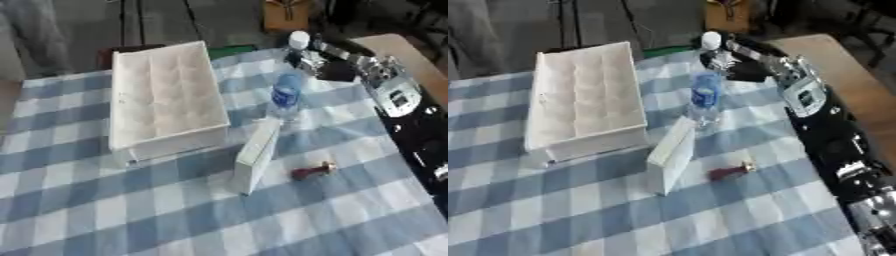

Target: Pick up objects on the table and place them in the box.

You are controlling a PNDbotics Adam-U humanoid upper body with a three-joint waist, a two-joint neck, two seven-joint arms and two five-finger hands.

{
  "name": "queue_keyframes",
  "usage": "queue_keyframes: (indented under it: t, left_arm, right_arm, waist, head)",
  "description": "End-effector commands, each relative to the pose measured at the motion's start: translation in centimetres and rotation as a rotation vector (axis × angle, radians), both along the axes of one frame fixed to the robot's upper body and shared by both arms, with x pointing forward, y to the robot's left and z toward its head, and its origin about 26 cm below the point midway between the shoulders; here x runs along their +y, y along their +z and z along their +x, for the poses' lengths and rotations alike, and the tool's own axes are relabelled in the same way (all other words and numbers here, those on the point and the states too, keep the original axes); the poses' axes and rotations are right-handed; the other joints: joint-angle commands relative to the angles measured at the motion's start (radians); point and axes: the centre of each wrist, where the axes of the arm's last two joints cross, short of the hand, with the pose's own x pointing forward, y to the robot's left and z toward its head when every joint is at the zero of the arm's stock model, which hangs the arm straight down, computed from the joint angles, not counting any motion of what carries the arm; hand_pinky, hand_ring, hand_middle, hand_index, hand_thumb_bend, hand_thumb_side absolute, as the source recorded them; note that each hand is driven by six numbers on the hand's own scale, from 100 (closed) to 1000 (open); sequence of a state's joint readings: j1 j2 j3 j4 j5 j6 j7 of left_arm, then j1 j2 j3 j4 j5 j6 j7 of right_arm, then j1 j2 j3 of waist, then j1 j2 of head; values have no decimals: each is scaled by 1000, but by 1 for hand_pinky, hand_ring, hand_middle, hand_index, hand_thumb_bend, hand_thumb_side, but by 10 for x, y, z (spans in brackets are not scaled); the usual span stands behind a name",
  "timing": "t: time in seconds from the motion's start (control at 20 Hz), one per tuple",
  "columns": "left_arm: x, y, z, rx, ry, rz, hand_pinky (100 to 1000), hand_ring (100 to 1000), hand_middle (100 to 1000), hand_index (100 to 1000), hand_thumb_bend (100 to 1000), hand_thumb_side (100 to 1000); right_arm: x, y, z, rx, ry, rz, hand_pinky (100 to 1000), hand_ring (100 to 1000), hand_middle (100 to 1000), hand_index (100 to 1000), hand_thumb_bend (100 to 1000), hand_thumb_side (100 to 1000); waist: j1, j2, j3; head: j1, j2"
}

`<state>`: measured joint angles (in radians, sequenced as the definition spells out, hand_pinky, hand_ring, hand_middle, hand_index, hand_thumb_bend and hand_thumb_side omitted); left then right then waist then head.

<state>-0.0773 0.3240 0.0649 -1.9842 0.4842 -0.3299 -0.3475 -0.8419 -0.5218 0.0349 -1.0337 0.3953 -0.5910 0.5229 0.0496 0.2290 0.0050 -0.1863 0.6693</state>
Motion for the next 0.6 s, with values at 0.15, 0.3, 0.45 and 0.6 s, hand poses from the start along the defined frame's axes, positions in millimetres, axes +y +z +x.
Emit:
queue_keyframes:
  t: [0.15,0.3,0.45,0.6]
  left_arm:
    - [0,6,-1,-21,-8,11,525,725,775,879,714,667]
    - [0,6,-1,-21,-8,11,525,725,775,879,714,667]
    - [0,6,-1,-21,-8,11,525,725,775,879,713,668]
    - [0,6,-1,-21,-6,11,525,725,775,879,712,668]
  right_arm:
    - [0,-5,1,15,11,-78,732,695,819,939,100,786]
    - [1,-7,1,19,16,-108,651,654,797,930,100,733]
    - [1,-7,1,15,19,-132,535,547,741,876,100,612]
    - [2,-6,0,-4,15,-153,481,500,705,845,100,536]
  waist:
    - [-1,-11,2]
    - [-1,-10,2]
    - [-1,-10,2]
    - [0,-9,1]
  head:
    - [-1,-1]
    - [-1,-1]
    - [-1,-1]
    - [0,0]
